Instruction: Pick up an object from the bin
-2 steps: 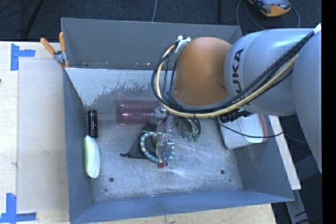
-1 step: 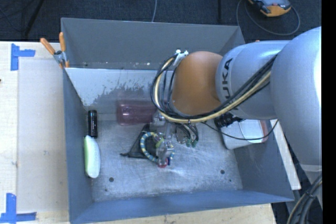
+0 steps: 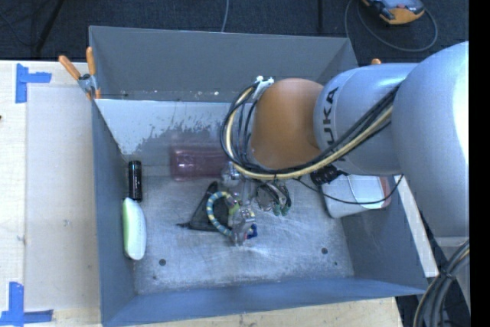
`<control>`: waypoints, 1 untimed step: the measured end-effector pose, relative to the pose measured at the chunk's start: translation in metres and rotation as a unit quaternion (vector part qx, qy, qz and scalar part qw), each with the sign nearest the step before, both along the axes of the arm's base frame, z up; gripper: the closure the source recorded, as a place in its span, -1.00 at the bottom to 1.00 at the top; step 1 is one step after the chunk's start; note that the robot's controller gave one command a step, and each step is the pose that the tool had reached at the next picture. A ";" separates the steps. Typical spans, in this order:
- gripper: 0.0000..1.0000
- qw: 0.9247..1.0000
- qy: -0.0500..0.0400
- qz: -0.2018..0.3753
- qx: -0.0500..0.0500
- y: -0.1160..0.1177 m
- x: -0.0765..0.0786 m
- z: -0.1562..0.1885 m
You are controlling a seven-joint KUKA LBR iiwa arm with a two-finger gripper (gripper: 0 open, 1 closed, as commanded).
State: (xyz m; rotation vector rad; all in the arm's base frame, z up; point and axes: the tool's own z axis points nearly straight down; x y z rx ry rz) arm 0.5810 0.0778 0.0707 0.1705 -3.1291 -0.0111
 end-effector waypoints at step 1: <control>-1.00 1.000 -0.006 -0.028 -0.001 -0.003 -0.006 0.002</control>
Offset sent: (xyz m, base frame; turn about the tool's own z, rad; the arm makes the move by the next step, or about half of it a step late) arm 0.0000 0.0000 0.0000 0.0000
